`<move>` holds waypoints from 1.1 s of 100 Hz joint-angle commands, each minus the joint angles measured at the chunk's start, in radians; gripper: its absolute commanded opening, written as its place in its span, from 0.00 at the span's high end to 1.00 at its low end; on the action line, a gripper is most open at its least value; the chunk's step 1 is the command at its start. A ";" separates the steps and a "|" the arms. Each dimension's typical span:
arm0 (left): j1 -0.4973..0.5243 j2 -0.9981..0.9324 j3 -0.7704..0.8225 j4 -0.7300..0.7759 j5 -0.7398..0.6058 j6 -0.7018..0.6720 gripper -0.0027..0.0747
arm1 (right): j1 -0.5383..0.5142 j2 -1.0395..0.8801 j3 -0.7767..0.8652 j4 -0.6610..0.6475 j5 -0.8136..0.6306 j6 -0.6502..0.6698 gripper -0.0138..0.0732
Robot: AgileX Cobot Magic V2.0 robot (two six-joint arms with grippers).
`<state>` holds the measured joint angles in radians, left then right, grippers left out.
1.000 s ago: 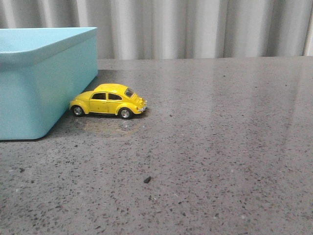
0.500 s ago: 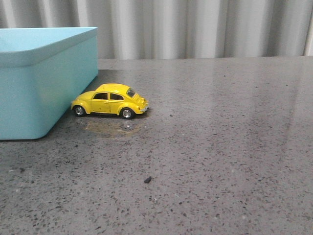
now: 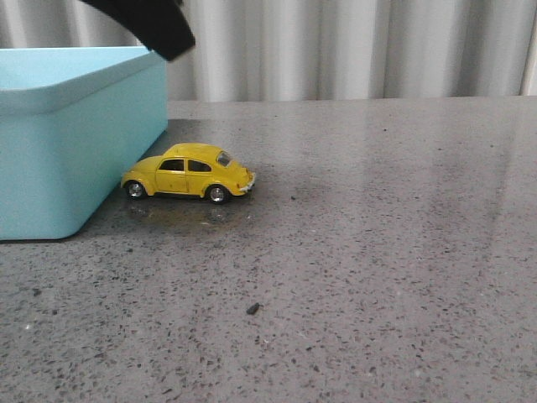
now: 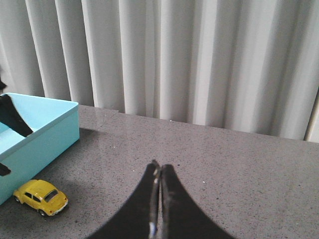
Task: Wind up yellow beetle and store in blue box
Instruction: 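Lower the open left gripper around the beetle beside the box, then close the left gripper on the beetle's sides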
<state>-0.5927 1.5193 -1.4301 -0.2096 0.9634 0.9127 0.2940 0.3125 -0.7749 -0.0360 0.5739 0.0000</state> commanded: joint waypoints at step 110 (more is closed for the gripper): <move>0.013 0.287 -0.149 -0.038 0.083 0.258 0.30 | 0.001 0.007 0.025 -0.014 -0.032 -0.009 0.90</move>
<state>-0.5795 1.8501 -1.5463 -0.2184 1.0689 1.1745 0.2940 0.3125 -0.7283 -0.0360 0.6333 0.0000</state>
